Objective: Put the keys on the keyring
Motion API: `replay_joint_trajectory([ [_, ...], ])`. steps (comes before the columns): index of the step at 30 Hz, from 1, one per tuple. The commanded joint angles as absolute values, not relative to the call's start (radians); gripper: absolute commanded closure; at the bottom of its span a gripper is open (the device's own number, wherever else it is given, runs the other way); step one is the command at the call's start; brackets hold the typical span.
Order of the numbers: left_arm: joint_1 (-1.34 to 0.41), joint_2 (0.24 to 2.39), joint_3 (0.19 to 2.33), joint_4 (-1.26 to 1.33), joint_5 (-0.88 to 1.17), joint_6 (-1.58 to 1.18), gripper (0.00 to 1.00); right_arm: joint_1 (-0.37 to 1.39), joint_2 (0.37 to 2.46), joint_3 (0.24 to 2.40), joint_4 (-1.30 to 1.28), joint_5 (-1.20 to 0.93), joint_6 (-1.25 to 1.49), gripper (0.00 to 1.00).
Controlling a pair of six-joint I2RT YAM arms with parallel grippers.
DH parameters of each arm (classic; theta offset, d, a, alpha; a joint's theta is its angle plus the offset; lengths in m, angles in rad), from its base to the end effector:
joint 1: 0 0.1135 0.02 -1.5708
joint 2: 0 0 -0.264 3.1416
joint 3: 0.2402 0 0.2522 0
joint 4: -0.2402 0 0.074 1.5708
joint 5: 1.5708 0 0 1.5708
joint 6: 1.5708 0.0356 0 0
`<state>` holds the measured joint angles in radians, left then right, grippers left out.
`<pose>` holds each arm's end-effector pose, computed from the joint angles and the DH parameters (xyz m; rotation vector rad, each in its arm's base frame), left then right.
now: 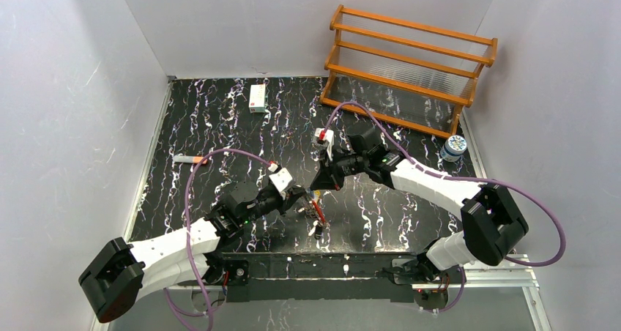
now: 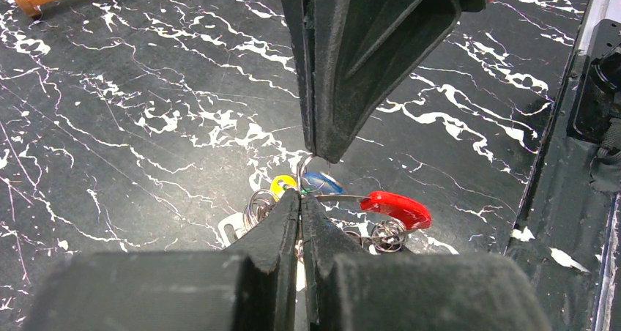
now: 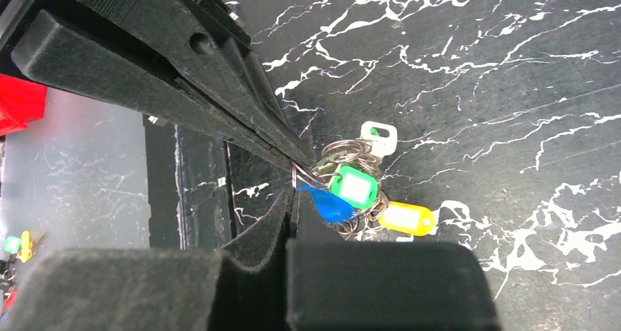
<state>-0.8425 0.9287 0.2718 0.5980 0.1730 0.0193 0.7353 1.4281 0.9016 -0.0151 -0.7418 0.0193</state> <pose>0.1295 -0.1544 0.2164 0.8264 1.4688 -0.7670 0.2140 0.2260 0.2519 -1.1921 1.8417 1.2210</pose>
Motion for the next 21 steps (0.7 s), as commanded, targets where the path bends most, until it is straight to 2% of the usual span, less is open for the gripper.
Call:
replay_joint_trajectory([
  [1, -0.845, 0.925, 0.276, 0.621, 0.193, 0.026, 1.00, 0.739, 1.425, 0.921, 0.012, -0.689, 0.023, 0.99],
  [21, -0.845, 0.920, 0.276, 0.621, 0.197, 0.027, 1.00, 0.738, 1.428, 0.884, 0.002, -0.621, 0.024, 0.99],
])
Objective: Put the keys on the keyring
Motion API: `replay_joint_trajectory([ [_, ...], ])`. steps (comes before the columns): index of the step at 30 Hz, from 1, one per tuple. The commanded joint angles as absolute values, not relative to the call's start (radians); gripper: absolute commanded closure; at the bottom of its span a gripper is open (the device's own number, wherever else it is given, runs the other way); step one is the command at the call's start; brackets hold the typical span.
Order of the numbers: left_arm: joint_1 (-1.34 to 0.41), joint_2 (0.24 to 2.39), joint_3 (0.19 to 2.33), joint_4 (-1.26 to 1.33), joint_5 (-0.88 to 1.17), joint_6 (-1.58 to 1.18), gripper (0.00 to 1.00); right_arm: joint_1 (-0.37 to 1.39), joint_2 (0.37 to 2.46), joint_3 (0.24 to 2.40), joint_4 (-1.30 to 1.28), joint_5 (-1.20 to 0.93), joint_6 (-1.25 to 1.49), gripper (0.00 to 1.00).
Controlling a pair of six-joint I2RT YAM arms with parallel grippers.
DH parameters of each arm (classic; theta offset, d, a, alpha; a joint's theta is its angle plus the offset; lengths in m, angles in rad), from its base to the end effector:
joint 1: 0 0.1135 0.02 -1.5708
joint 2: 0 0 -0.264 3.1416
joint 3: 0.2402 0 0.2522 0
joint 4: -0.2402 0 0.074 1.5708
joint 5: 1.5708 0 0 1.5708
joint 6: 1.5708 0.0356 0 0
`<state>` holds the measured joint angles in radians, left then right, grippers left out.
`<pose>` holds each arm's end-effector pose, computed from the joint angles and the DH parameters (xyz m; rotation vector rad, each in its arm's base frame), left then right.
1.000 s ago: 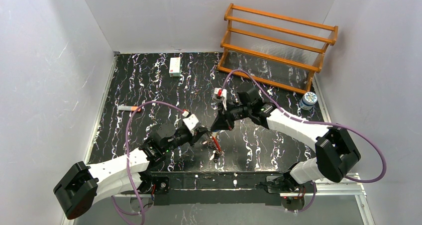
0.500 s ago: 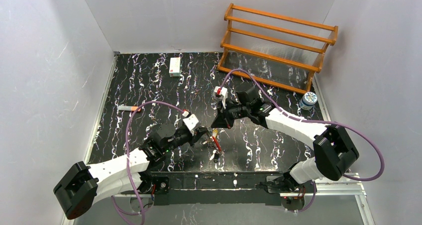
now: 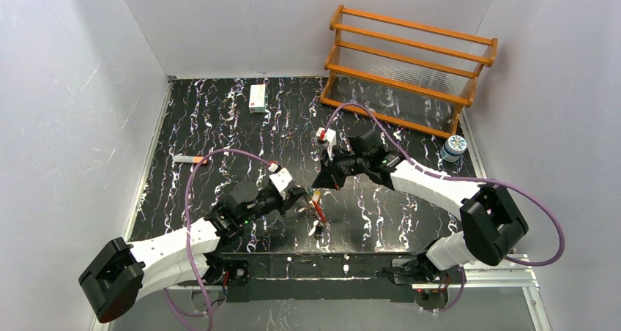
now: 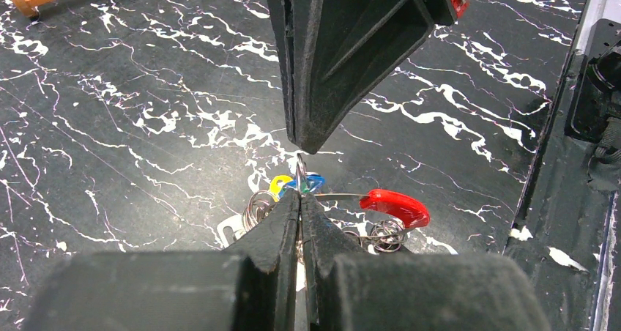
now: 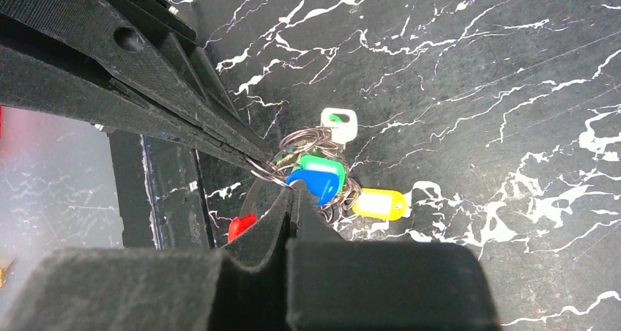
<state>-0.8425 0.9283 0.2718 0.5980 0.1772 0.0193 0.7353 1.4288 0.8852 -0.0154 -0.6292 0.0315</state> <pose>0.1293 -0.1544 0.2165 0.8293 1.4672 -0.7704 0.2162 0.2238 0.2450 -1.1202 1.9107 1.1095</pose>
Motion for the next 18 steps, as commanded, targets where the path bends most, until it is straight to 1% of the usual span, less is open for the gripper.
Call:
replay_joint_trajectory([
  [1, -0.845, 0.920, 0.276, 0.621, 0.195, 0.027, 1.00, 0.738, 1.426, 0.882, 0.002, -0.621, 0.021, 0.99],
  [7, -0.845, 0.920, 0.275, 0.623, 0.196, 0.027, 1.00, 0.738, 1.408, 0.872, 0.005, -0.587, 0.029, 0.99],
  [8, -0.845, 0.920, 0.275, 0.623, 0.198, 0.026, 1.00, 0.738, 1.397, 0.867, 0.011, -0.574, 0.034, 0.96],
  [10, -0.846, 0.917, 0.273, 0.623, 0.197, 0.027, 1.00, 0.738, 1.369, 0.851, 0.032, -0.553, 0.039, 0.83],
  [11, -0.845, 0.916, 0.273, 0.623, 0.197, 0.027, 1.00, 0.738, 1.354, 0.842, 0.043, -0.542, 0.040, 0.73],
  [12, -0.846, 0.915, 0.272, 0.623, 0.198, 0.026, 1.00, 0.738, 1.337, 0.833, 0.060, -0.532, 0.042, 0.65],
  [16, -0.846, 0.908, 0.269, 0.625, 0.198, 0.027, 1.00, 0.738, 1.291, 0.796, 0.121, -0.541, 0.034, 0.55],
  [18, -0.846, 0.906, 0.267, 0.629, 0.202, 0.027, 1.00, 0.738, 1.287, 0.792, 0.121, -0.574, 0.005, 0.53],
])
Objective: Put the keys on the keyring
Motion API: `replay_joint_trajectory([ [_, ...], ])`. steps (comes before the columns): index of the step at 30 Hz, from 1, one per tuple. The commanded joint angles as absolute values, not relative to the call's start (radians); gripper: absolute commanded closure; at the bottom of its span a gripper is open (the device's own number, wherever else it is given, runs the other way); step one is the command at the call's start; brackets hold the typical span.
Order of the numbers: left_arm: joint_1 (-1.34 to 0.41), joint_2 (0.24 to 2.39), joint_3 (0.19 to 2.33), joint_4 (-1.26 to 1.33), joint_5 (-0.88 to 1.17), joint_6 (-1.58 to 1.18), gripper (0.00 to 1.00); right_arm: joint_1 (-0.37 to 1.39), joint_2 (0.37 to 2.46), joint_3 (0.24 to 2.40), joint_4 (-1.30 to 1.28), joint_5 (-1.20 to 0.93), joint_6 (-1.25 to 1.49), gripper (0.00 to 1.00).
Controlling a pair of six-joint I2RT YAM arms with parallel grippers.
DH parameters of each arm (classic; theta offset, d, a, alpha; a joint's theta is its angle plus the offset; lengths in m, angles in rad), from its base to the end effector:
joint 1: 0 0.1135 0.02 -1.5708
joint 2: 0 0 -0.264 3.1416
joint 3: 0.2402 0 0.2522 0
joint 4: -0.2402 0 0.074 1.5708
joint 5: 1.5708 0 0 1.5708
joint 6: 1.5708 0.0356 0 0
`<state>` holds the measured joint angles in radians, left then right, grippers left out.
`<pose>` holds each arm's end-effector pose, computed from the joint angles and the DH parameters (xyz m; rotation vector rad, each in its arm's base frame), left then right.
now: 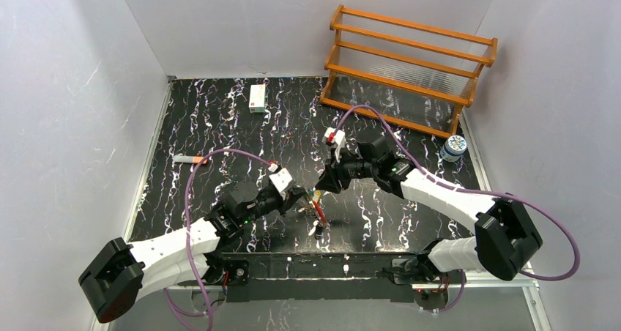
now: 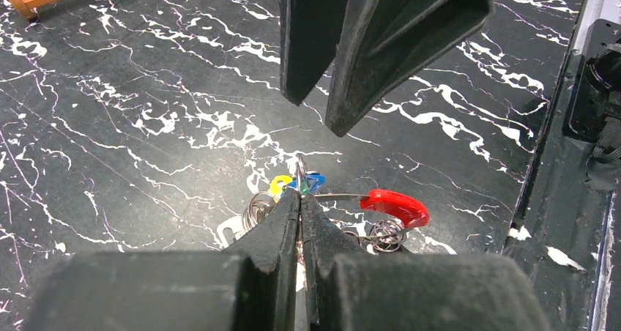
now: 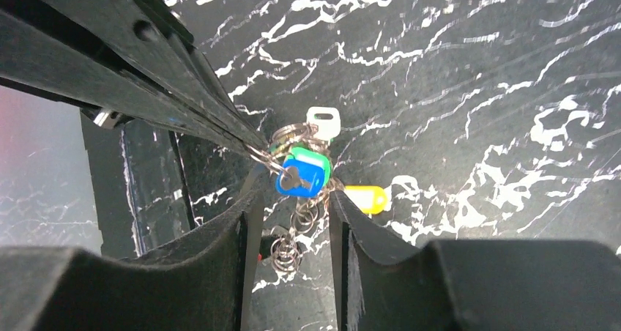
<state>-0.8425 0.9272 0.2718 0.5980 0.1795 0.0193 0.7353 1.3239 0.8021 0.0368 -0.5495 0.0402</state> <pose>0.1292 -0.1544 0.2167 0.8306 1.4654 -0.7724 0.2027 0.2084 0.2508 -1.0570 1.8633 1.0329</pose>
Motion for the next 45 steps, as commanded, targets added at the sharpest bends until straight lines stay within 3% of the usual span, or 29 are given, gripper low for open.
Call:
replay_joint_trajectory([
  [1, -0.846, 0.904, 0.267, 0.630, 0.205, 0.027, 1.00, 0.738, 1.287, 0.788, 0.129, -0.585, 0.002, 0.53],
  [16, -0.846, 0.910, 0.267, 0.648, 0.282, 0.036, 1.00, 0.738, 1.273, 0.652, 0.352, -0.757, -0.214, 0.54],
  [23, -0.845, 0.909, 0.267, 0.650, 0.296, 0.036, 1.00, 0.738, 1.278, 0.652, 0.368, -0.763, -0.223, 0.62],
  [27, -0.845, 0.908, 0.268, 0.651, 0.296, 0.037, 1.00, 0.738, 1.289, 0.658, 0.363, -0.783, -0.235, 0.75],
  [32, -0.846, 0.906, 0.268, 0.650, 0.296, 0.038, 1.00, 0.738, 1.288, 0.653, 0.343, -0.808, -0.257, 0.80],
  [39, -0.846, 0.895, 0.264, 0.651, 0.290, 0.038, 1.00, 0.738, 1.283, 0.638, 0.333, -0.828, -0.281, 0.98],
  [45, -0.846, 0.888, 0.262, 0.650, 0.287, 0.047, 1.00, 0.738, 1.302, 0.653, 0.264, -0.817, -0.312, 0.99],
])
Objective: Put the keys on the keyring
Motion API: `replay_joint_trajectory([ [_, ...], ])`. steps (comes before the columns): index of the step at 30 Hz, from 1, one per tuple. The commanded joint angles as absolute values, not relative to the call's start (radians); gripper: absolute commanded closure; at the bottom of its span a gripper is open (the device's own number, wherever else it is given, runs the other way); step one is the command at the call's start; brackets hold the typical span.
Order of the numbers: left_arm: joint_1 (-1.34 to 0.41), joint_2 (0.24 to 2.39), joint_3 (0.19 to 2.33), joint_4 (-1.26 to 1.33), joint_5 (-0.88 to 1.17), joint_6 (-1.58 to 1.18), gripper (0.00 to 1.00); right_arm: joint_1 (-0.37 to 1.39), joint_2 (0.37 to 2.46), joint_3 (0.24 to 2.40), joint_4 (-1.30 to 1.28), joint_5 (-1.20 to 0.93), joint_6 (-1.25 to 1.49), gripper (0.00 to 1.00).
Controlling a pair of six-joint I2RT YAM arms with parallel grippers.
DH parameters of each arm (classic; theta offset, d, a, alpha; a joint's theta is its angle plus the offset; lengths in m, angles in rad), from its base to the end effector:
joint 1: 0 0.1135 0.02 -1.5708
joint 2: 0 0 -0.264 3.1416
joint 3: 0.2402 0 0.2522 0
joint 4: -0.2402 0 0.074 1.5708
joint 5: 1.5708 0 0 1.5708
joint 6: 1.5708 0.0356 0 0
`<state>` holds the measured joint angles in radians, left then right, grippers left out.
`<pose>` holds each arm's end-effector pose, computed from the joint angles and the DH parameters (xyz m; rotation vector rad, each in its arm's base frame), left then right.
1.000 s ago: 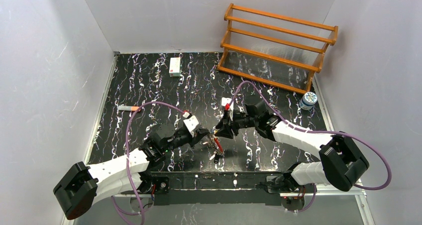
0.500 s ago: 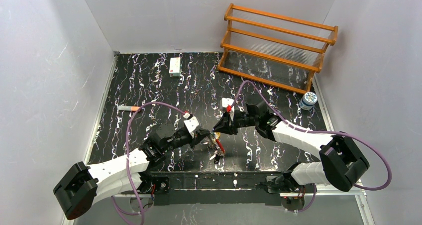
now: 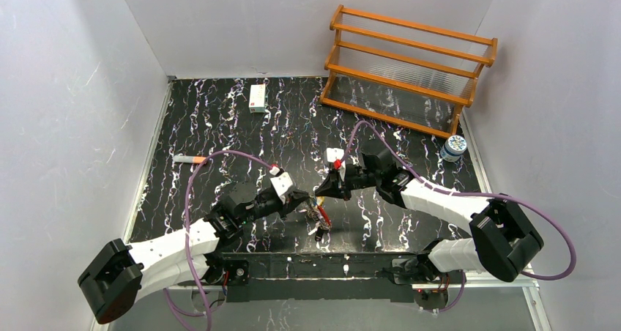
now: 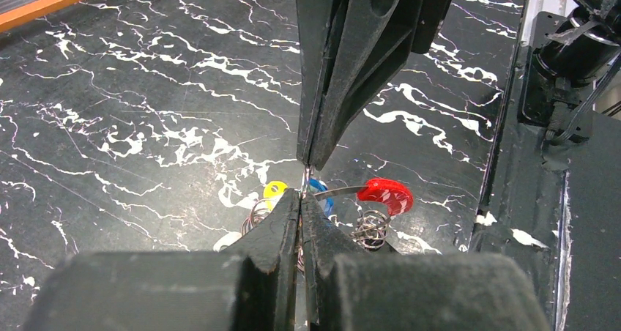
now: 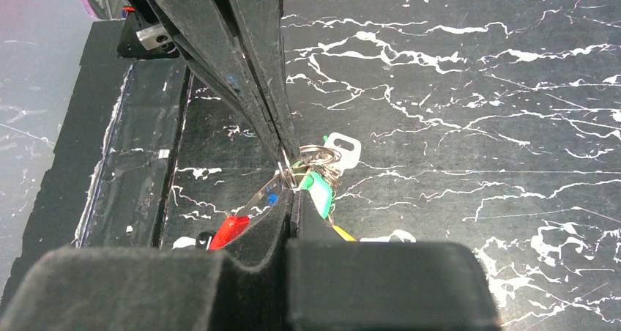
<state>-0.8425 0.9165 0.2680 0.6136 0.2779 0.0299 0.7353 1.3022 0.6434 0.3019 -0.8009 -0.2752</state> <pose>0.1251 -0.1550 0.2191 0.9027 1.4069 -0.8451 0.1853 0.2020 0.2310 -1.3936 1.3777 1.0726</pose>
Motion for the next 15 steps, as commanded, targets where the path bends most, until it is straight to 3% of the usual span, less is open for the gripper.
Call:
replay_joint_trajectory([
  [1, -0.846, 0.888, 0.263, 0.650, 0.288, 0.050, 1.00, 0.738, 1.302, 0.651, 0.260, -0.811, -0.311, 0.99],
  [9, -0.845, 0.888, 0.268, 0.650, 0.292, 0.055, 1.00, 0.738, 1.322, 0.661, 0.245, -0.789, -0.311, 0.99],
  [15, -0.845, 0.889, 0.272, 0.650, 0.301, 0.057, 1.00, 0.738, 1.278, 0.649, 0.282, -0.803, -0.322, 0.65],
])
